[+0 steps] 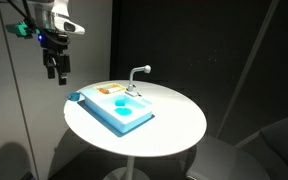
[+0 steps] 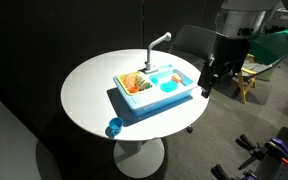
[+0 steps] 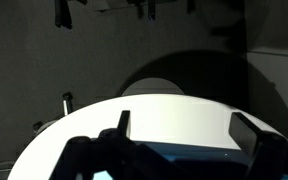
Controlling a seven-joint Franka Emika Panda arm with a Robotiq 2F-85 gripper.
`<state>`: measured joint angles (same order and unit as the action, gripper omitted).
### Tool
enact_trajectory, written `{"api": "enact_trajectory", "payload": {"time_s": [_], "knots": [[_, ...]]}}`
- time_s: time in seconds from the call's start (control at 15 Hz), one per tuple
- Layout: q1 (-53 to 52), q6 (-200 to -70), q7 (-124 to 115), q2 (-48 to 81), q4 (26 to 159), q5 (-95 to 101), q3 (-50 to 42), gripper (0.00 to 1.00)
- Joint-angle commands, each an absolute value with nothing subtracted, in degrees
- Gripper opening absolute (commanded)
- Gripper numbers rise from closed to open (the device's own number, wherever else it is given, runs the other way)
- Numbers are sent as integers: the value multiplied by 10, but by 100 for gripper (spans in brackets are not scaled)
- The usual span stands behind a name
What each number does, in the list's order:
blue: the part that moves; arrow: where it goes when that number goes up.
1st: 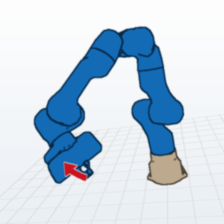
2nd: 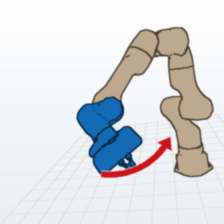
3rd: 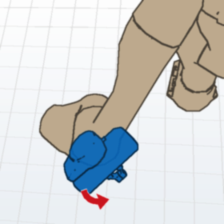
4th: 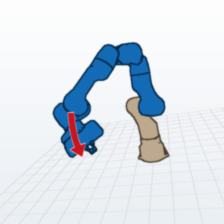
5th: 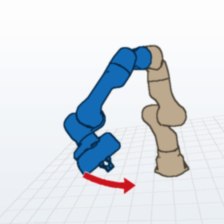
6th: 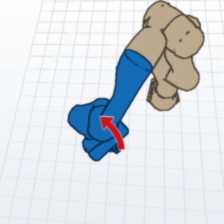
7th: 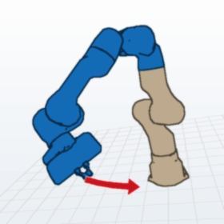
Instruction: Move the cup to the left side of the toy sink
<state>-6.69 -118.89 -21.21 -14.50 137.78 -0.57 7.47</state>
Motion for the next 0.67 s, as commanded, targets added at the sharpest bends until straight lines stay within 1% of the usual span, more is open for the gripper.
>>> {"api": "enact_trajectory", "payload": {"time_s": [0.0,0.6], "knots": [[-54,-1164,-231,-149,1360,15,85,100],[-55,-1182,-219,-145,1365,8,86,100]]}}
